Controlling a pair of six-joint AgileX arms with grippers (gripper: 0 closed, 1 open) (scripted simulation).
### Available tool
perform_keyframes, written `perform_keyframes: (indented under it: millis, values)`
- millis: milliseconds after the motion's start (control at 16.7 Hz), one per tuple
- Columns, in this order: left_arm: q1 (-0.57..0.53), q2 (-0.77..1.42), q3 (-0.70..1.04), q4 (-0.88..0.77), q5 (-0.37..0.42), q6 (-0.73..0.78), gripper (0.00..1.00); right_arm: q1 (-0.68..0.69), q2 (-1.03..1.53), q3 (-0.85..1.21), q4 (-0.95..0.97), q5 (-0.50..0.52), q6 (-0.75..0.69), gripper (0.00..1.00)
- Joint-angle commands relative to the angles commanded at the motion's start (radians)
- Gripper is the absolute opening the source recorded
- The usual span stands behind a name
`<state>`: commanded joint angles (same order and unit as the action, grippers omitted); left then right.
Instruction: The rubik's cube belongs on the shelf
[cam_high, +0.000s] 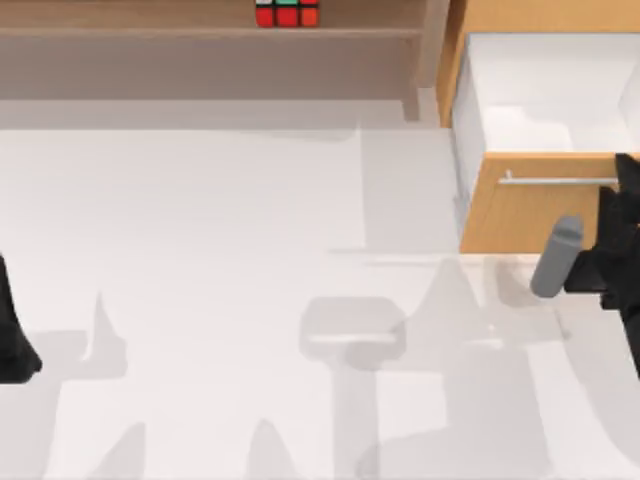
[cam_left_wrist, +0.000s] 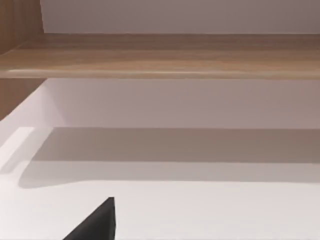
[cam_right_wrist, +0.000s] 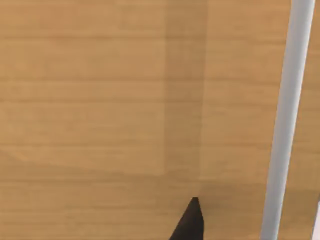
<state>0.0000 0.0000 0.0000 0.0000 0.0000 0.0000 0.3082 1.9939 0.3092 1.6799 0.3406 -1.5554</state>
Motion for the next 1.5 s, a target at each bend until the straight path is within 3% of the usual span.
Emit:
perform_keyframes:
  millis: [240,300,900,1500]
  values:
    - [0.000,0.000,0.000,0.000,0.000,0.000,1.00,0.000,0.000,0.000,0.000,0.000,0.000,0.02]
    - [0.000,0.000,0.000,0.000,0.000,0.000,1.00,0.000,0.000,0.000,0.000,0.000,0.000,0.00]
    - [0.000,0.000,0.000,0.000,0.000,0.000,1.00,-0.003,0.004,0.013,-0.009,-0.002,0.003,0.00]
    - [0.000,0.000,0.000,0.000,0.000,0.000,1.00,-0.068,0.078,0.243,-0.171,-0.067,0.002,0.00]
